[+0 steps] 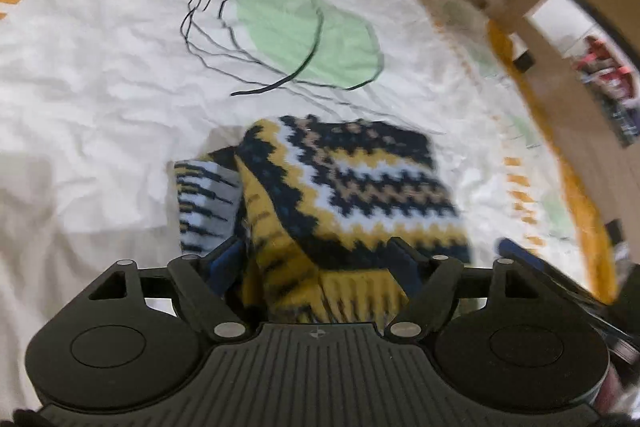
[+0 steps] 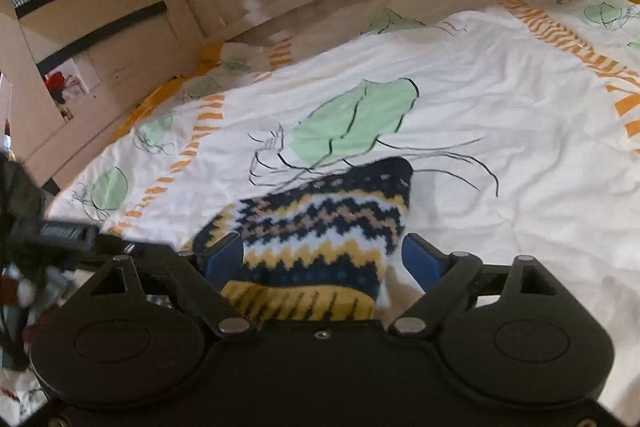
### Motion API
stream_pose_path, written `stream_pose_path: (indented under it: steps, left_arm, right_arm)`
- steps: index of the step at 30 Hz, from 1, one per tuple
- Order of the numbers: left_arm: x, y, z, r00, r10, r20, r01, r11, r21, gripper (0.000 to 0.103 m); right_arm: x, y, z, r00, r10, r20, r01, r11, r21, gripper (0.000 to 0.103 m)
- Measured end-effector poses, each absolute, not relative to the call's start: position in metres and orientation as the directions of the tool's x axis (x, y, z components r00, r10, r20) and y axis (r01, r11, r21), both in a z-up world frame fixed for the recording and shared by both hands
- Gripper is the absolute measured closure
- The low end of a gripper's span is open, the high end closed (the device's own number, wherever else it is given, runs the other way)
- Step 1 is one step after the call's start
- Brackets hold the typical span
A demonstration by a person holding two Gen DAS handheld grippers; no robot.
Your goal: Fold small clothes
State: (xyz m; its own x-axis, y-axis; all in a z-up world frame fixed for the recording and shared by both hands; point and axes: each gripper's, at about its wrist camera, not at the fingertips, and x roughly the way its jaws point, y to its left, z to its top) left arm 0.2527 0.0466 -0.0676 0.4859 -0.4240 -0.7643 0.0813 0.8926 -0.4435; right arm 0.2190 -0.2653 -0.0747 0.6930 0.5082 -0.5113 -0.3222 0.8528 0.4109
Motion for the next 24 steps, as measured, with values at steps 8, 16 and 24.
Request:
stream_pose_path:
  steps: [8,16,24]
  left_arm:
    - [0.249,0.042,-0.069,0.573,-0.315,-0.757,0.077,0.94,-0.333,0.096]
    - [0.228,0.073,-0.08,0.588,-0.278,-0.759,0.053,0.95,-0.307,0.096]
    - [0.239,0.058,-0.085,0.597,-0.203,-0.777,0.073,0.977,-0.199,0.077]
  right_arm:
    - [0.215,-0.266,-0.074,0.698,0.53,-0.482,-0.345,0.839,0.422,0.015]
    - [0.215,-0.246,-0.063,0.687,0.566,-0.455,-0.433,0.822,0.369,0.015]
    - [0.247,-0.209,-0.108,0.51,0.608,-0.608,-0.45,0.791,0.414,0.038]
